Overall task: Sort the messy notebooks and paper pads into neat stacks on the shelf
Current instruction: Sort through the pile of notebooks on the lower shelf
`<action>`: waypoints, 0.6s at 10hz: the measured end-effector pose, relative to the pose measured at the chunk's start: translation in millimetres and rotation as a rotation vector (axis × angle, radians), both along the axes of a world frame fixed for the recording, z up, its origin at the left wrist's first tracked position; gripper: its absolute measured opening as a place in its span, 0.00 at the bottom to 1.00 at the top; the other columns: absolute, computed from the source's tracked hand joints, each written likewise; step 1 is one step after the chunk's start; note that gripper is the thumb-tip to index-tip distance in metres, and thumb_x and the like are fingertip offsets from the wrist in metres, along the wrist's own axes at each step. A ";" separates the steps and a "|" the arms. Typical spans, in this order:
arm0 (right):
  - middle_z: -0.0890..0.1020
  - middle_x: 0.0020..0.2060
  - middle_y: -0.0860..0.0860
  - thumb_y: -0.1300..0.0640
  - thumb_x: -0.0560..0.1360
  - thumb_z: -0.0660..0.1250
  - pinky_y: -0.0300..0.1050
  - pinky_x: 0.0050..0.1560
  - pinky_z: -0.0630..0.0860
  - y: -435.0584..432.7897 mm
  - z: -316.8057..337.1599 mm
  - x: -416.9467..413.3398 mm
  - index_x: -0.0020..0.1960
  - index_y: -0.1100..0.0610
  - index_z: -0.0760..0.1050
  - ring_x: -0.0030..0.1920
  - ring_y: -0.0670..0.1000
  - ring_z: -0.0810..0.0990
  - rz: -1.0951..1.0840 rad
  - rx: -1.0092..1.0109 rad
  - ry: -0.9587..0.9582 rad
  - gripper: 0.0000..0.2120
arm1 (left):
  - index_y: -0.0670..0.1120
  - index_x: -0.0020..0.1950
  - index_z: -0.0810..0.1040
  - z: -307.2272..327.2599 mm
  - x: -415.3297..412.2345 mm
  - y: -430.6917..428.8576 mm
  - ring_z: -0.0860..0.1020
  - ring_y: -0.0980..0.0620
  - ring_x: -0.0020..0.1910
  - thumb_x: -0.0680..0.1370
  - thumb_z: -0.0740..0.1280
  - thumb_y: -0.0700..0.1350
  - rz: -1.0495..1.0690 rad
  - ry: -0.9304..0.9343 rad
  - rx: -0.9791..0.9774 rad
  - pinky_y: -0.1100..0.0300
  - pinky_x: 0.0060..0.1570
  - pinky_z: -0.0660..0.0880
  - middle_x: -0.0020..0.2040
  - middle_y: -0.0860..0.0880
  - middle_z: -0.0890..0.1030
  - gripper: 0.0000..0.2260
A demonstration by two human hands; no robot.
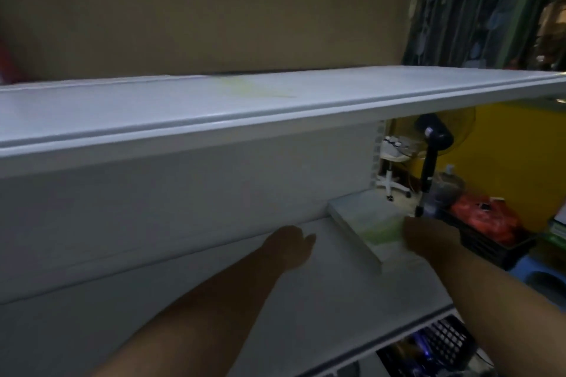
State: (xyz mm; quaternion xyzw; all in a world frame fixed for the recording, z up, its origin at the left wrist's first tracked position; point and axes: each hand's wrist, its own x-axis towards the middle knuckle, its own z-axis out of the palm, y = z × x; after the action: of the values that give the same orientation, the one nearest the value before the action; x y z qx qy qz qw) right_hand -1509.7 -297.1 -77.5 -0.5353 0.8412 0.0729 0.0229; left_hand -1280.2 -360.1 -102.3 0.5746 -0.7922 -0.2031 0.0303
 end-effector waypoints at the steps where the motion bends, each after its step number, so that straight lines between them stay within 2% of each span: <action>1: 0.73 0.64 0.58 0.54 0.81 0.51 0.50 0.69 0.66 4.6 20.8 68.1 0.70 0.60 0.67 0.65 0.57 0.72 0.159 -0.146 0.025 0.20 | 0.44 0.77 0.57 25.2 111.3 16.7 0.59 0.46 0.75 0.83 0.49 0.56 -0.016 -0.151 -0.187 0.55 0.72 0.57 0.76 0.44 0.60 0.25; 2: 0.57 0.75 0.58 0.41 0.77 0.42 0.49 0.75 0.48 -23.8 5.7 179.7 0.77 0.56 0.54 0.75 0.56 0.56 0.525 -0.183 0.050 0.32 | 0.46 0.78 0.50 54.0 235.9 45.9 0.47 0.50 0.78 0.83 0.48 0.56 0.057 -0.265 -0.249 0.55 0.75 0.47 0.79 0.47 0.50 0.27; 3: 0.46 0.77 0.56 0.41 0.79 0.48 0.49 0.75 0.42 -21.7 -4.0 328.3 0.78 0.53 0.47 0.77 0.54 0.45 0.877 -0.153 -0.053 0.32 | 0.48 0.79 0.49 76.3 353.1 90.5 0.44 0.49 0.78 0.82 0.47 0.57 0.204 -0.356 -0.306 0.52 0.75 0.45 0.79 0.48 0.47 0.27; 4: 0.45 0.77 0.54 0.44 0.80 0.54 0.50 0.75 0.42 22.9 3.9 466.7 0.78 0.53 0.48 0.77 0.53 0.44 1.193 -0.167 -0.127 0.31 | 0.49 0.79 0.49 90.9 465.0 151.6 0.44 0.49 0.78 0.82 0.47 0.58 0.398 -0.476 -0.298 0.49 0.75 0.44 0.79 0.48 0.47 0.27; 6: 0.44 0.77 0.53 0.44 0.79 0.56 0.49 0.76 0.43 110.0 22.6 666.0 0.78 0.52 0.46 0.77 0.52 0.42 1.504 -0.112 -0.197 0.32 | 0.49 0.77 0.55 102.8 639.4 309.6 0.50 0.47 0.77 0.81 0.47 0.60 0.793 -0.601 -0.184 0.46 0.74 0.51 0.78 0.47 0.54 0.27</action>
State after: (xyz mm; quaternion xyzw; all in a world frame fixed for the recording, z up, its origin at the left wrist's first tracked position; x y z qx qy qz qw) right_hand -843.7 -187.1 -54.9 -0.9689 0.2462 -0.0219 0.0148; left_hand -640.8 -50.5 0.5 0.8594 -0.5013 0.0691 -0.0736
